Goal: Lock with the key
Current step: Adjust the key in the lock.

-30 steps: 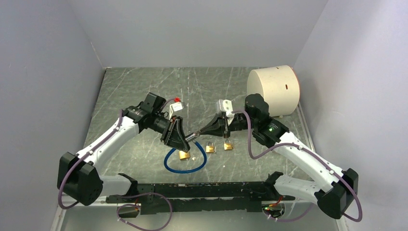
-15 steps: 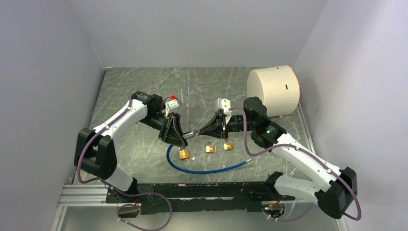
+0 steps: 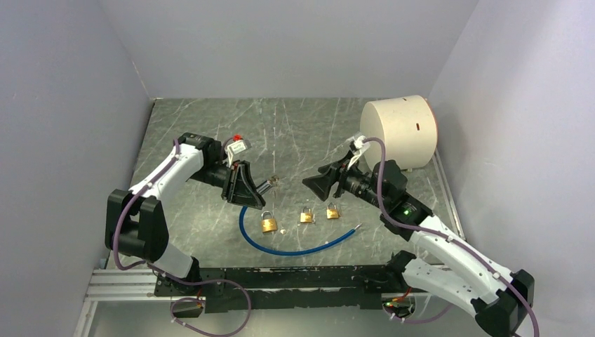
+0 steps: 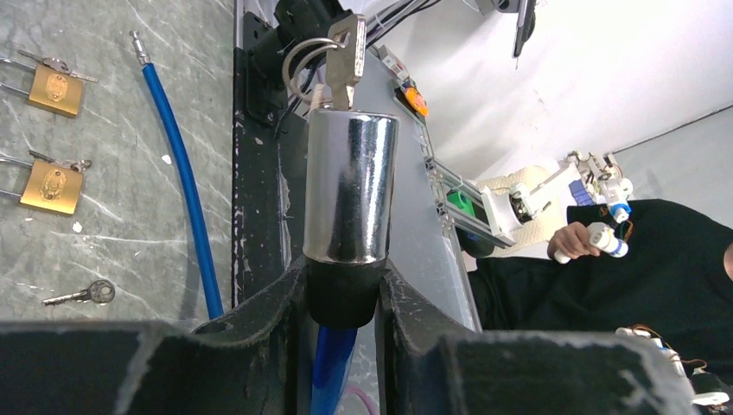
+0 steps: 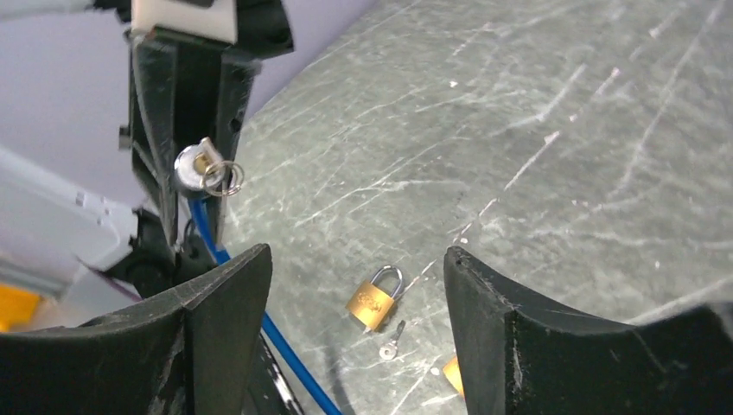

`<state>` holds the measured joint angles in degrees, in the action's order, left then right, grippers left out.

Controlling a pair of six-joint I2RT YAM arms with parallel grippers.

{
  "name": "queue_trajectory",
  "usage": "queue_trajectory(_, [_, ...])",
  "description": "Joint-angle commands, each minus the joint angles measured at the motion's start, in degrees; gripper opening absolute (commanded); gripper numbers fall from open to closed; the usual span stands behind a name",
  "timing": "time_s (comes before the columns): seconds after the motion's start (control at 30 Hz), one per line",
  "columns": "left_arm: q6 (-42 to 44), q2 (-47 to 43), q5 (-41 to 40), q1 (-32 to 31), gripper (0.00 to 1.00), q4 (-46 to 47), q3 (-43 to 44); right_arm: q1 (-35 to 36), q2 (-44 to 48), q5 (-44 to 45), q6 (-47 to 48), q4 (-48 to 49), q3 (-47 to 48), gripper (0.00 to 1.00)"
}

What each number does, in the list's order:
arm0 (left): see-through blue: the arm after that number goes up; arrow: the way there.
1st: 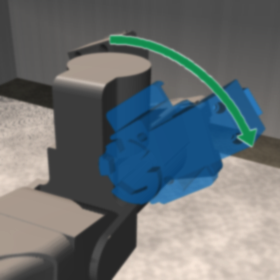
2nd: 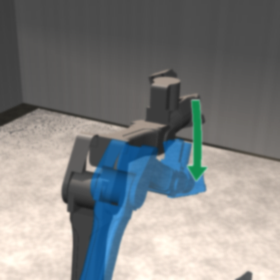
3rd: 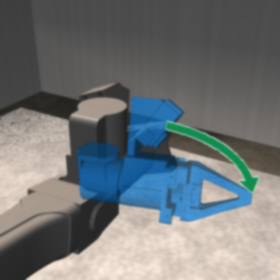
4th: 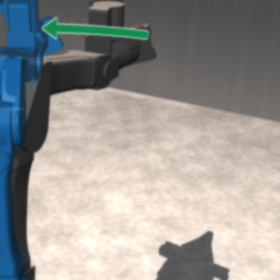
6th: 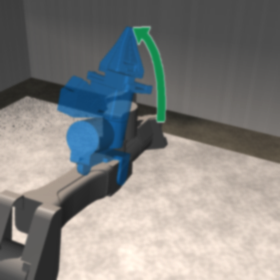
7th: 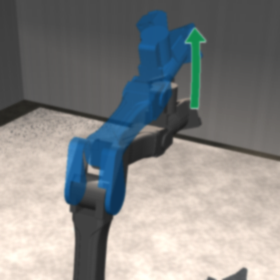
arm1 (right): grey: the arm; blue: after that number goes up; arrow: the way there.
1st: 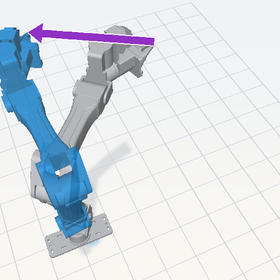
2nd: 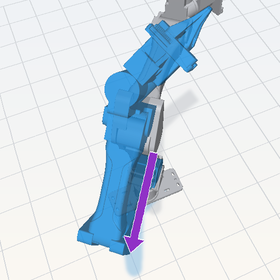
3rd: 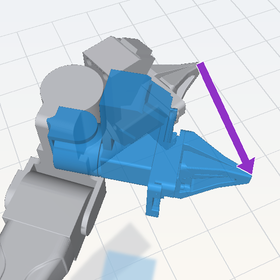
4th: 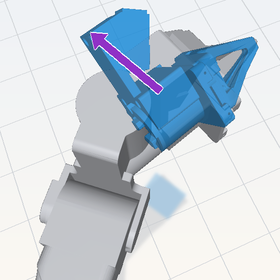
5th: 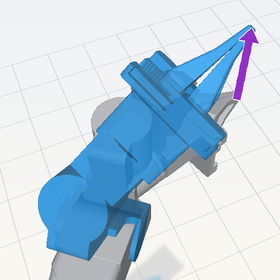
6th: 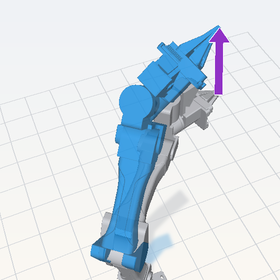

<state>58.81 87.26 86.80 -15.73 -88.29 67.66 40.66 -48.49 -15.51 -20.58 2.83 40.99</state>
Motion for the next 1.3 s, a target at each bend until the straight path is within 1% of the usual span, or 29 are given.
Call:
queue_trajectory(0.0, [2.9, 0.3, 12.1, -0.2, 0.02, -7.9, 0.1, -0.6, 1.3, 5.9, -10.2, 0.2, 0.6, 0.74])
queue_trajectory(0.1, [2.7, 0.5, 11.9, -0.2, 0.02, -7.9, 0.2, -0.6, -1.4, -7.0, -9.7, 3.8, 5.0, 0.68])
queue_trajectory(0.17, [2.7, 0.3, 11.9, -0.2, 0.02, -7.9, 0.3, -0.6, -4.3, -12.4, -9.3, 5.0, 7.8, 0.66])
queue_trajectory(0.2, [2.7, 0.2, 11.9, -0.2, 0.02, -7.9, 0.3, -0.6, -5.7, -14.6, -8.7, 4.3, 9.6, 0.64])
queue_trajectory(0.3, [2.6, -0.2, 11.8, -0.2, 0.03, -7.9, 0.4, -0.6, -10.3, -18.1, -6.9, 0.7, 14.5, 0.58])
queue_trajectory(0.37, [2.7, -0.3, 11.9, -0.2, 0.02, -7.9, 0.2, -0.5, -12.9, -21.1, -6.8, 1.0, 15.9, 0.57])
queue_trajectory(0.47, [2.7, -0.2, 11.5, -0.1, 0.02, -7.9, 0.3, -0.4, -17.2, -27.0, -7.4, 1.7, 18.0, 0.53])
queue_trajectory(0.57, [2.7, -0.4, 11.4, -0.2, 0.02, -7.9, 0.3, 0.2, -20.6, -29.5, -6.8, 1.5, 20.1, 0.49])
queue_trajectory(0.7, [2.9, -0.2, 10.6, -0.1, 0.03, -7.9, 0.6, 0.7, -23.5, -30.2, -5.6, 1.4, 21.7, 0.48])
queue_trajectory(0.83, [3.2, 0.1, 10.4, -0.2, 0.02, -7.8, 0.7, 0.9, -25.3, -31.1, -4.4, 1.0, 23.5, 0.44])
queue_trajectory(0.93, [3.2, -0.5, 10.3, -0.2, 0.02, -7.9, 0.6, 1.0, -26.1, -30.1, -3.7, 0.4, 24.0, 0.35])
queue_trajectory(1.0, [3.2, -1.0, 10.3, -0.1, 0.02, -7.9, 0.6, 0.9, -26.6, -29.9, -3.8, 0.0, 24.3, 0.23])
queue_trajectory(1.07, [3.2, -1.4, 10.3, -0.2, 0.02, -7.9, 0.4, 0.9, -27.1, -30.3, -4.9, -0.1, 24.2, 0.15])
queue_trajectory(1.17, [3.3, -1.8, 10.0, -0.2, 0.02, -7.8, 0.5, 0.9, -27.2, -26.9, -6.8, -2.3, 24.1, 0.07])
queue_trajectory(1.2, [3.4, -1.9, 9.9, -0.1, 0.02, -7.8, 0.6, 0.9, -27.4, -25.0, -7.6, -5.7, 24.5, 0.03])
queue_trajectory(1.23, [3.5, -1.9, 9.8, -0.1, 0.02, -7.8, 0.6, 1.0, -27.6, -23.4, -8.9, -6.7, 24.6, 0.00])
queue_trajectory(1.27, [3.6, -1.8, 9.7, -0.1, 0.02, -7.8, 0.6, 1.0, -27.9, -22.1, -10.9, -8.3, 24.8, 0.00])
